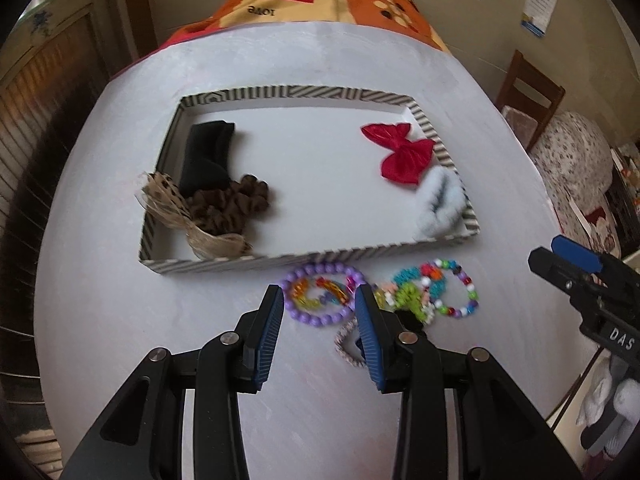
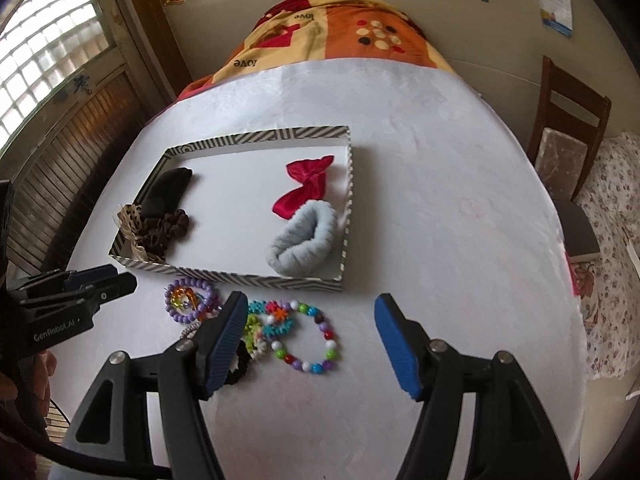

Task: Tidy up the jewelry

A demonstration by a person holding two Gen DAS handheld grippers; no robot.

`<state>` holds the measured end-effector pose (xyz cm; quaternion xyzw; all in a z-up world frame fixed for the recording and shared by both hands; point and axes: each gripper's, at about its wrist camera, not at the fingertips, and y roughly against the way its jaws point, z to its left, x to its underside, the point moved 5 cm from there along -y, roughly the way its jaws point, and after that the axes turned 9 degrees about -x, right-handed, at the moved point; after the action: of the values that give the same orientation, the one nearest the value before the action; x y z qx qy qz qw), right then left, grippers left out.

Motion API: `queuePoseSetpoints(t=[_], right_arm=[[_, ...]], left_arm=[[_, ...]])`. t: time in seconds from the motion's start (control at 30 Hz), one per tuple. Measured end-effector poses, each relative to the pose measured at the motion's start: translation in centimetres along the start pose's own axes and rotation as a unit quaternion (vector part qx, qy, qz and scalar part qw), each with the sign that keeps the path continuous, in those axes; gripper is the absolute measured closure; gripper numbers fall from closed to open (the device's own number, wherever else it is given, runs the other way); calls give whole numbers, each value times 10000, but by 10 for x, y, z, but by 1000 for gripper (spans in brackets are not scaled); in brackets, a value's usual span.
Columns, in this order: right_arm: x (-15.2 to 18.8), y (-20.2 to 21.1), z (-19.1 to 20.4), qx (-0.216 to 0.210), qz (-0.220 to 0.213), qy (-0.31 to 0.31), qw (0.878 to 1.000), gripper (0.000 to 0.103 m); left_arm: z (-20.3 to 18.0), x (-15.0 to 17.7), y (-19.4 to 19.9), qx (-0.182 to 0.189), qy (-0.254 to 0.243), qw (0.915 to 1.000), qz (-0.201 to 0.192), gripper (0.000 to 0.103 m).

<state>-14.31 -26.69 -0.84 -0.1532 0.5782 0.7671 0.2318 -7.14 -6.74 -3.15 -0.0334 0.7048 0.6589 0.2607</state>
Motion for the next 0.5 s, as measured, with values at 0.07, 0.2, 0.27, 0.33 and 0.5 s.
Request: queuePoseSetpoints(t=[0.07,0.2,0.27,0.33,0.5], right_arm=[[3,2,-3,23,0,-33,10000,33],[11,6,-8,80,9,-92,9999,33],[14,7,-10,99,22,-106,9999,33],[18,8,-12,126,34,-115,9998,33],[24,9,-18,149,91,-160,9997,33]], left_arm=[[-3,5,0,31,-17,10000,23,75],[-8,12,-1,108,-43,9999,94,75],[-11,15,0,131,-70,9998,113,75],[-13,18,0,154,-90,9998,128,75],[-15,25,-1,191,-117,9995,203,75]])
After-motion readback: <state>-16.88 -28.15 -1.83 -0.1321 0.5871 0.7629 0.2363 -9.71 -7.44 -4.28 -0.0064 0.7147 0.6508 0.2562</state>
